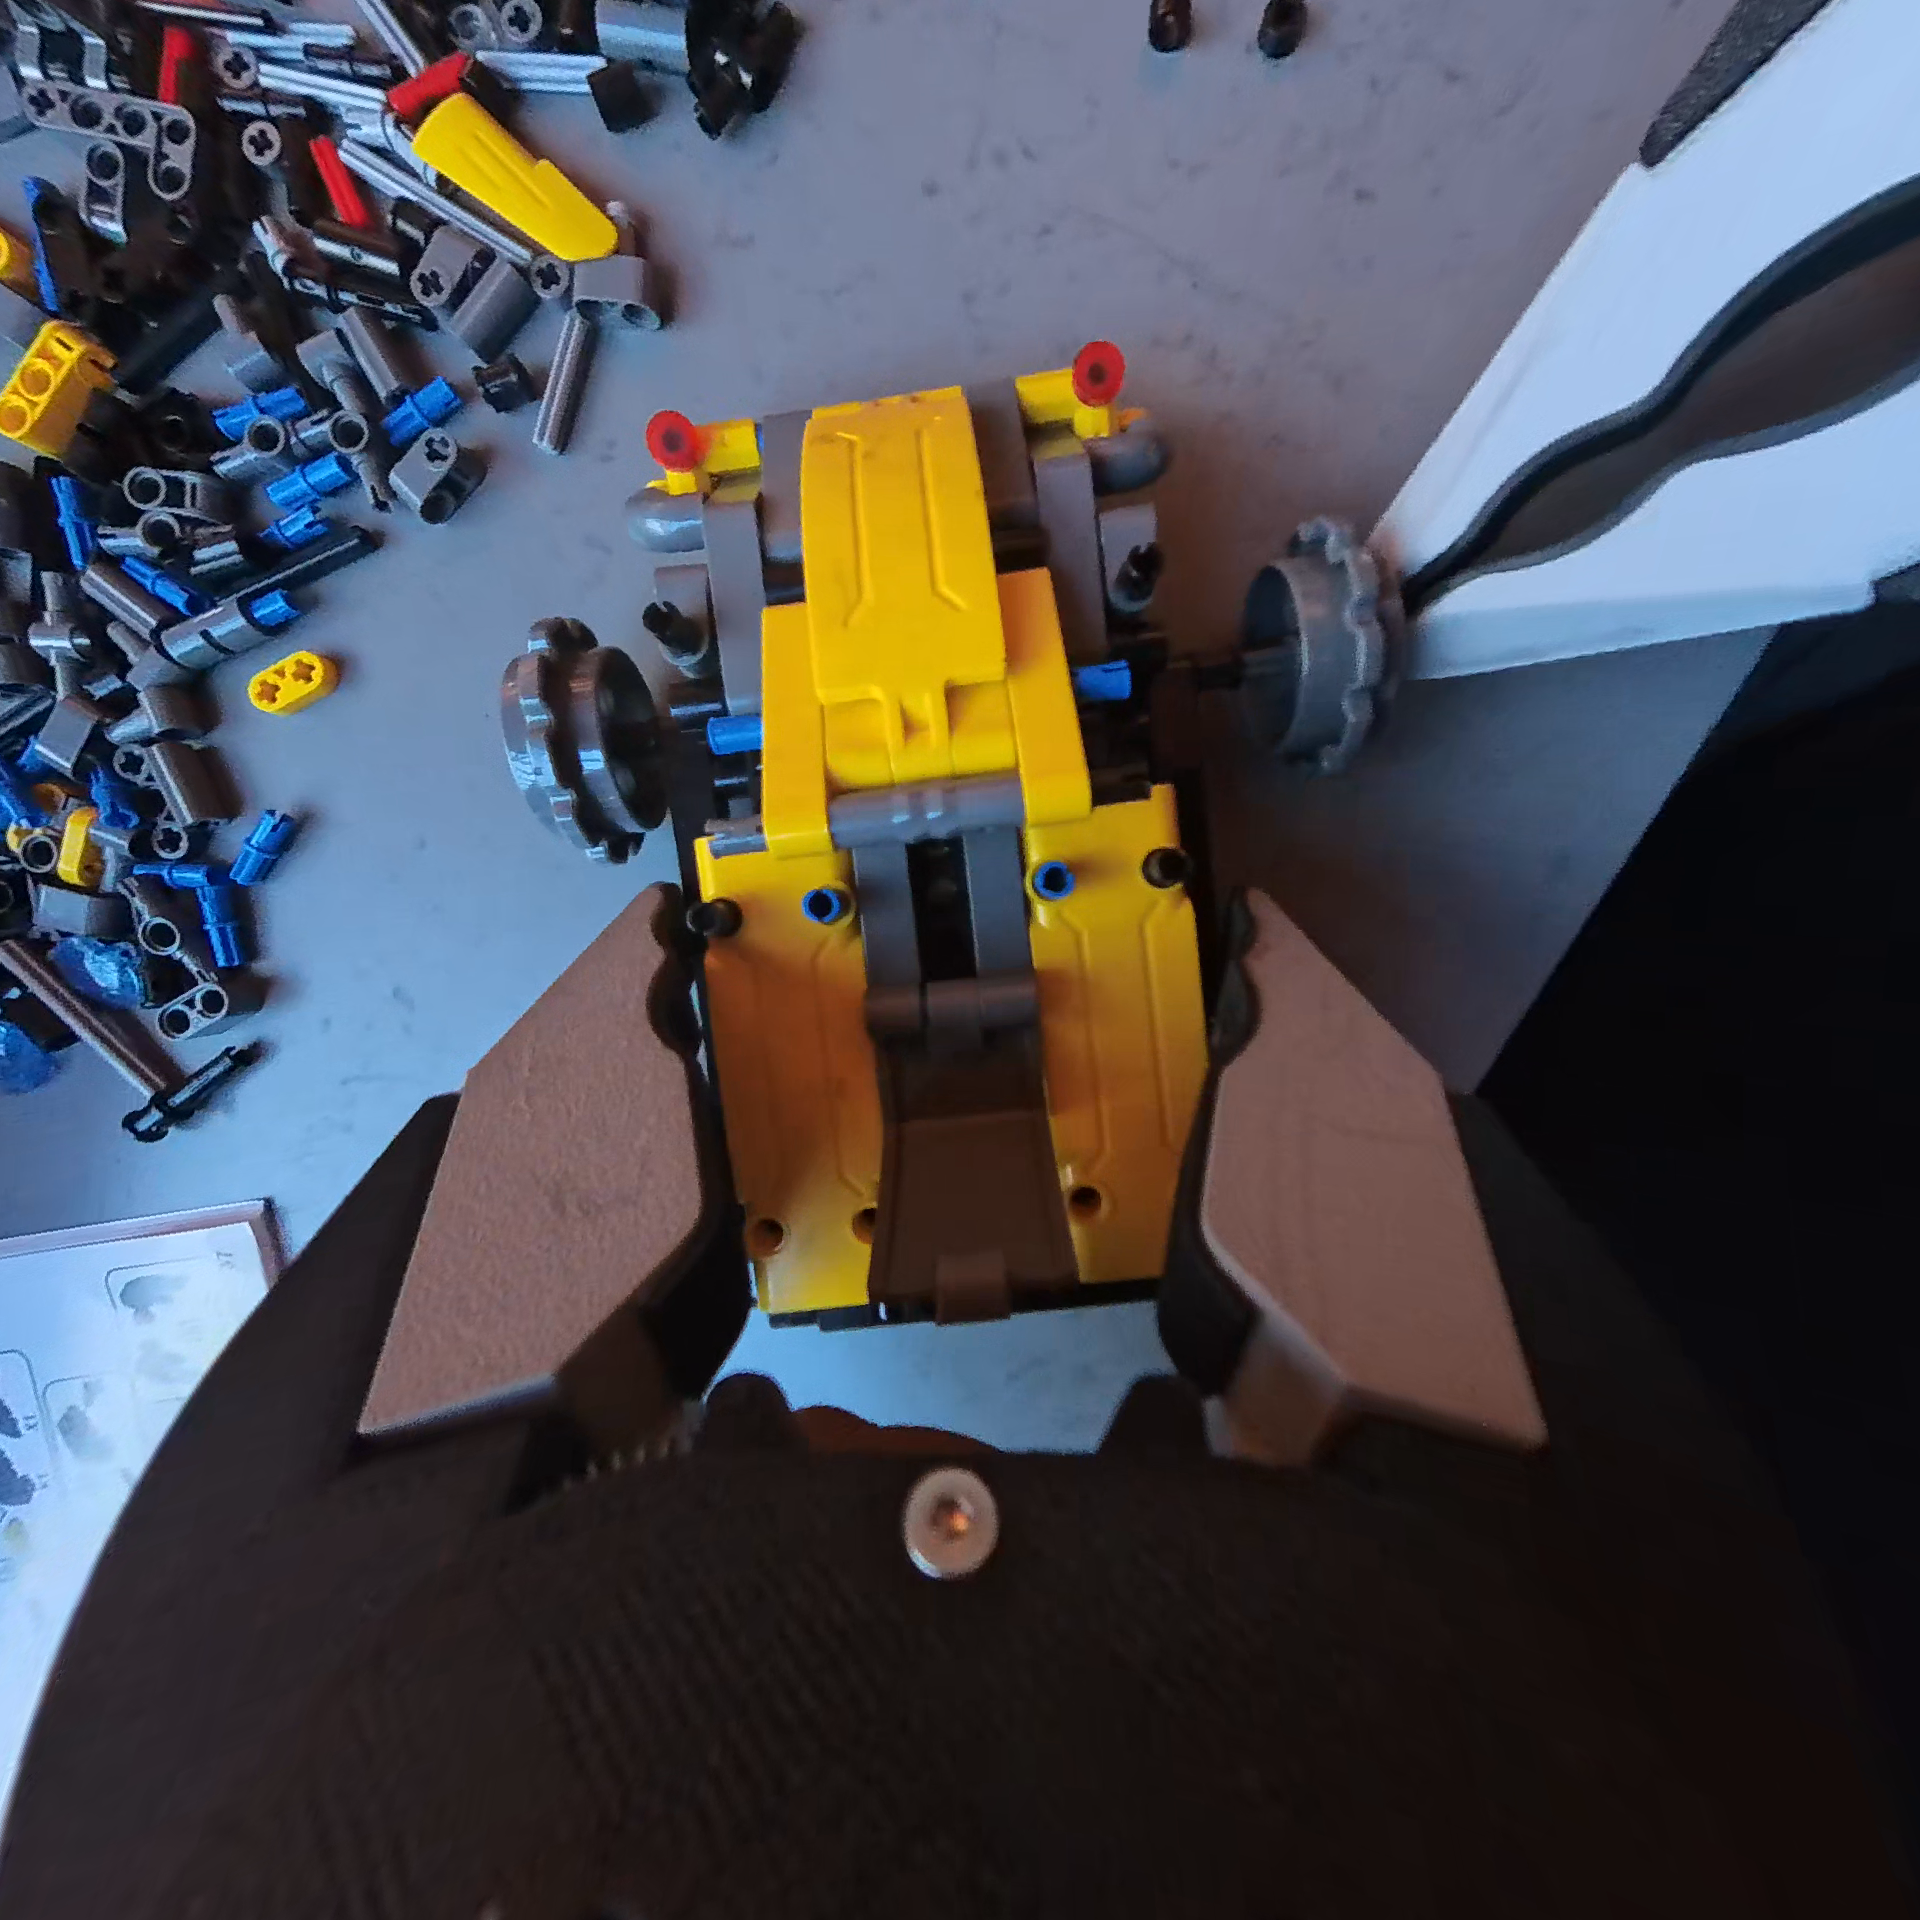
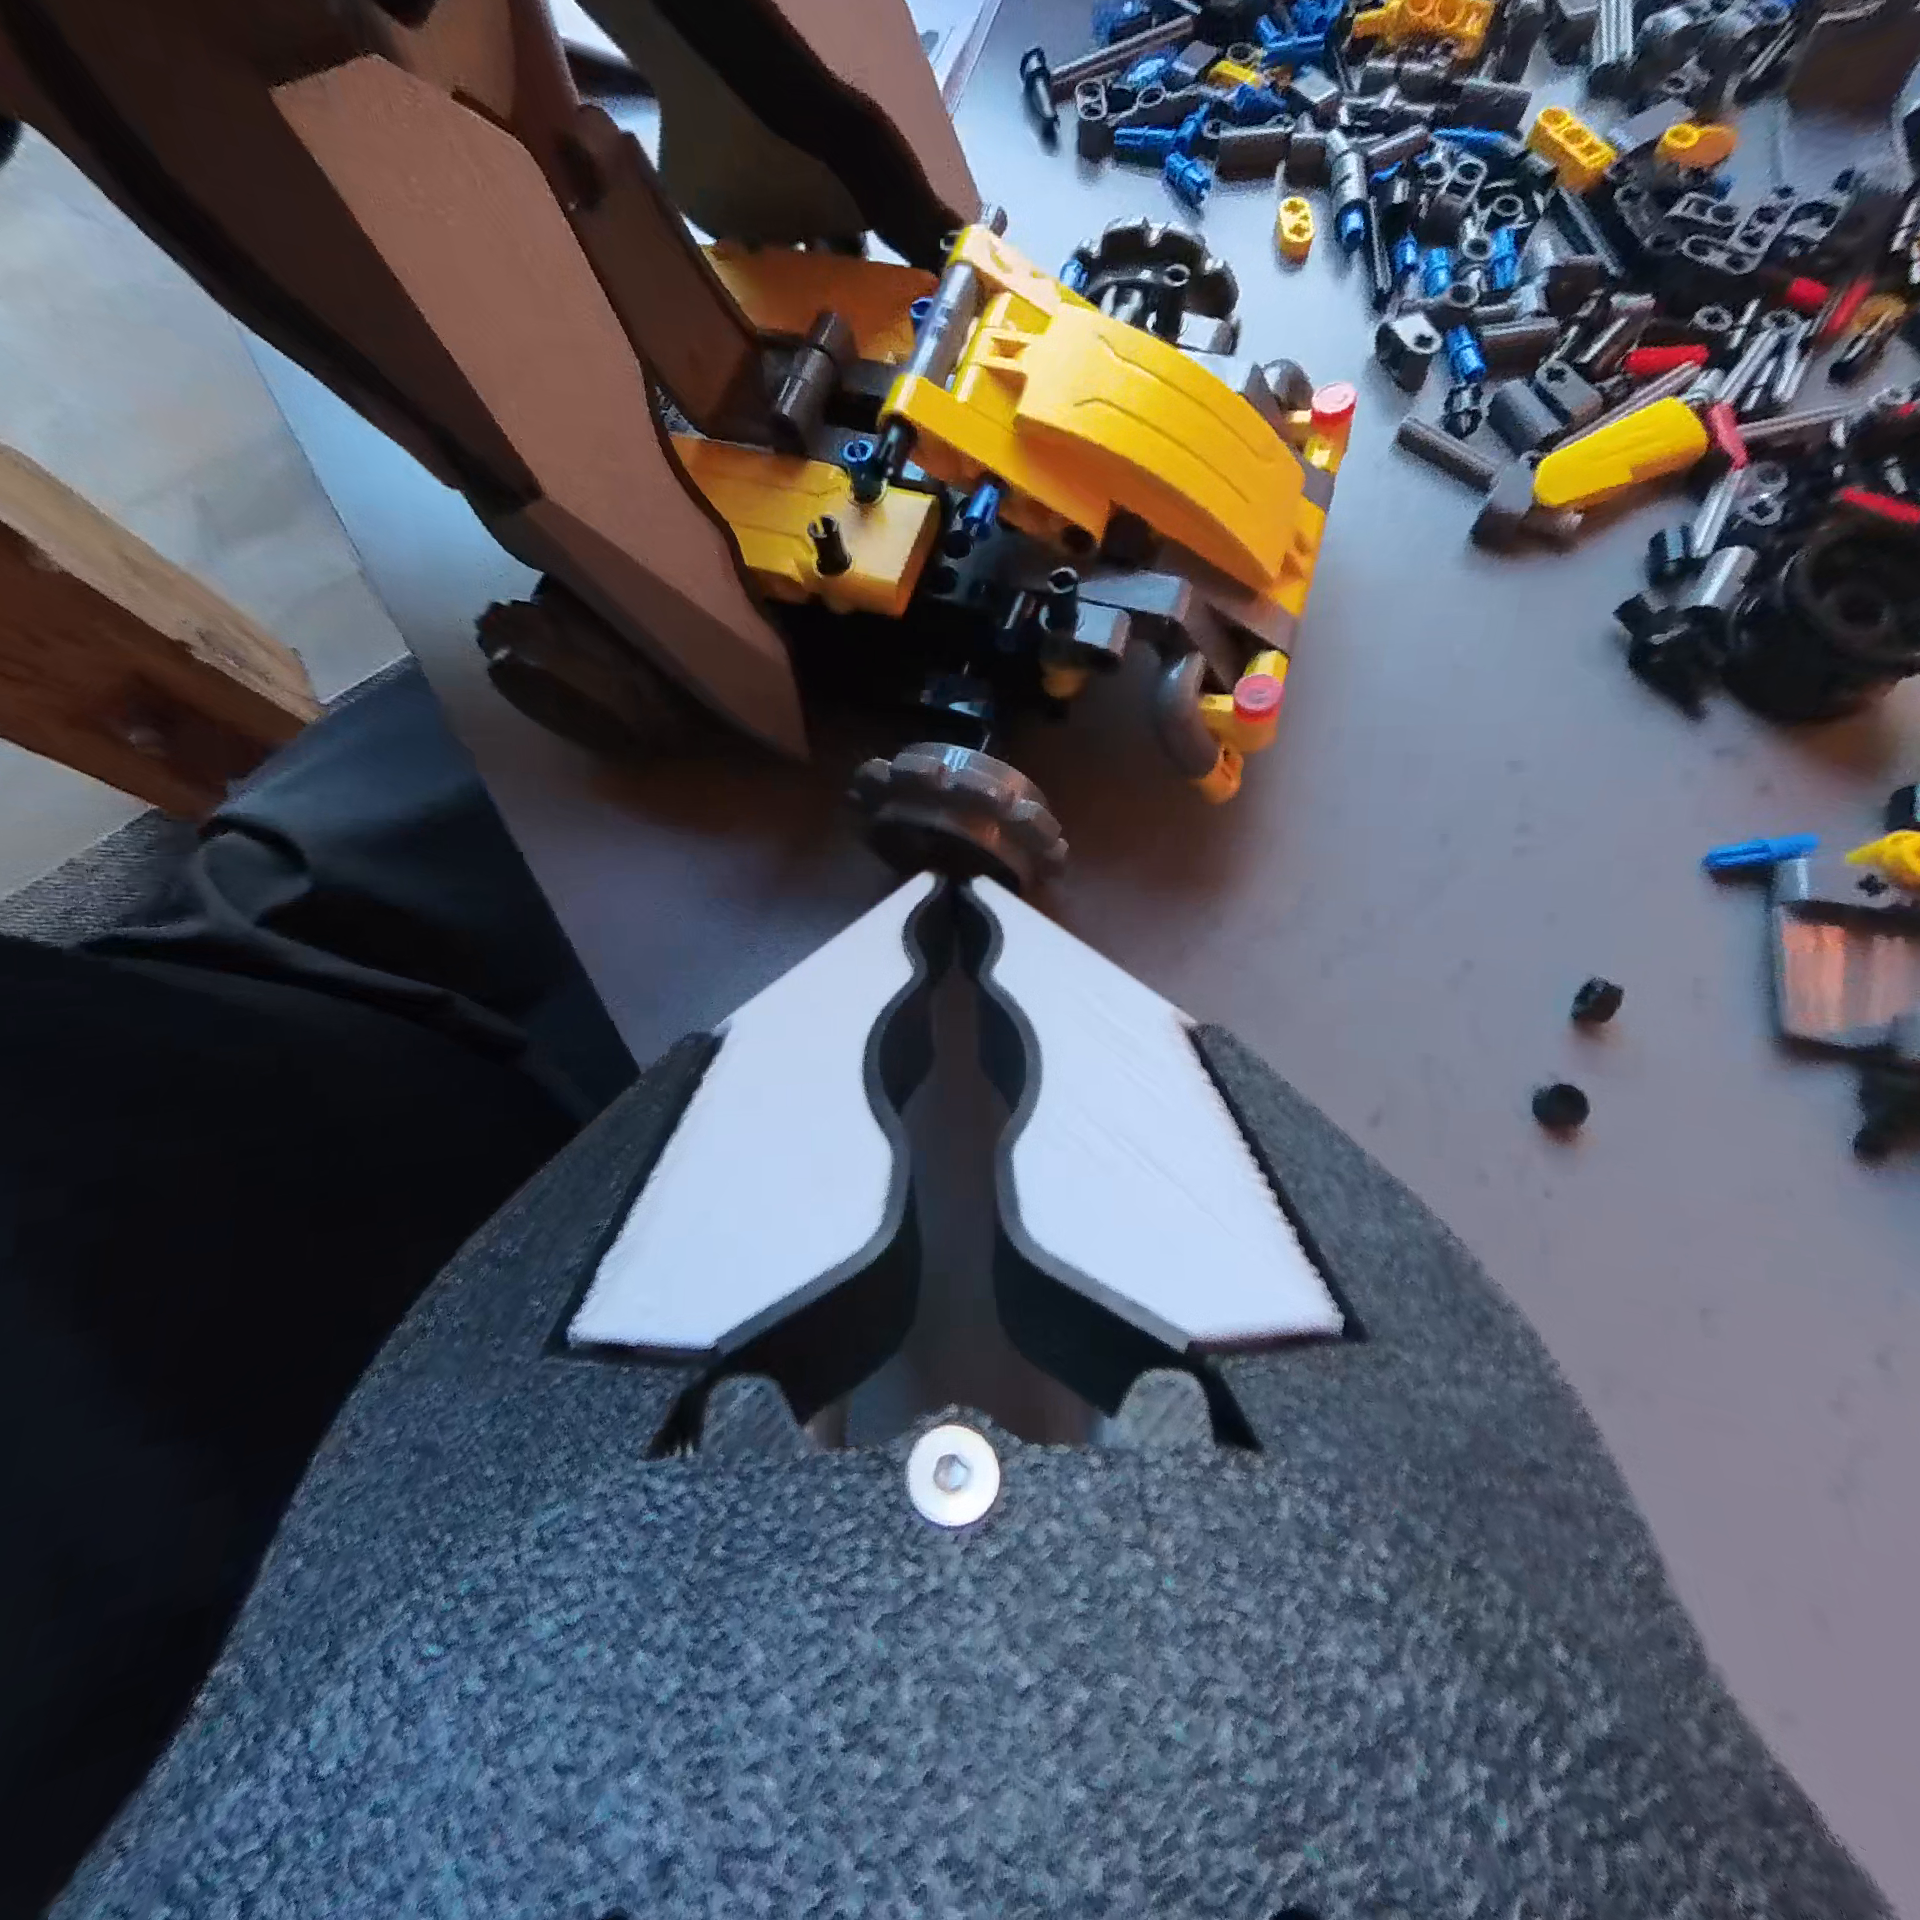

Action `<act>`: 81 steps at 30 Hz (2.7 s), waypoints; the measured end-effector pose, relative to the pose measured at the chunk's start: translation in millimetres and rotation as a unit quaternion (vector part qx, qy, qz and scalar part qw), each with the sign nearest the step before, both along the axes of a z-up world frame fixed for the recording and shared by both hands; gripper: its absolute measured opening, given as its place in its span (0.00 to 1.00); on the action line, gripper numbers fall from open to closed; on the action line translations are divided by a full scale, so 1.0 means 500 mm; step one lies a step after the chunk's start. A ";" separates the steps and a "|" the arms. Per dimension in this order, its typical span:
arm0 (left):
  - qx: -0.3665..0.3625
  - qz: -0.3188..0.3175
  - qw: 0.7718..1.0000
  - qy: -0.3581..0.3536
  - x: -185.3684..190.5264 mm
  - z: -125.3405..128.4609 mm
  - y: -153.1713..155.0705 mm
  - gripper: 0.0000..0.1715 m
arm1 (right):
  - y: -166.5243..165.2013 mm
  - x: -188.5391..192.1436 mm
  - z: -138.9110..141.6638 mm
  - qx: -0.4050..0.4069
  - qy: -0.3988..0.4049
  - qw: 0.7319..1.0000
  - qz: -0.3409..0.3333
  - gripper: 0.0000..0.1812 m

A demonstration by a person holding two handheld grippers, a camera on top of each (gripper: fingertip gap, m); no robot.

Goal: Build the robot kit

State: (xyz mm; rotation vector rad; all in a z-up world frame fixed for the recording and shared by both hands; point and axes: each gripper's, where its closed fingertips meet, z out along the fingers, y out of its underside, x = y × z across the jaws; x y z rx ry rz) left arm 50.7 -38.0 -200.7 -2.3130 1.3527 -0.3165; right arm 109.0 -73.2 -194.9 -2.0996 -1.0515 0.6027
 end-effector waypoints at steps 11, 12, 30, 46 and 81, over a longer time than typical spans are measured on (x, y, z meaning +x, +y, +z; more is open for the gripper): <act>0.010 0.018 1.000 -0.006 0.005 0.000 0.004 0.57 | 0.010 -0.003 0.000 -0.002 -0.018 0.999 0.035 0.00; 0.011 0.013 1.000 -0.003 0.004 0.000 0.004 0.57 | 0.010 -0.003 0.000 0.000 -0.025 0.999 0.047 0.00; 0.027 0.053 0.998 0.006 -0.011 -0.005 0.017 0.58 | 0.028 -0.006 0.000 -0.024 -0.053 0.980 0.188 0.00; 0.026 0.005 1.000 -0.015 -0.014 -0.002 0.026 0.58 | 0.037 0.006 0.011 0.054 -0.028 0.987 0.147 0.23; -0.023 -0.097 0.992 0.075 -0.016 -0.009 0.015 0.57 | 0.015 -0.031 -0.007 0.030 -0.070 0.951 0.301 0.10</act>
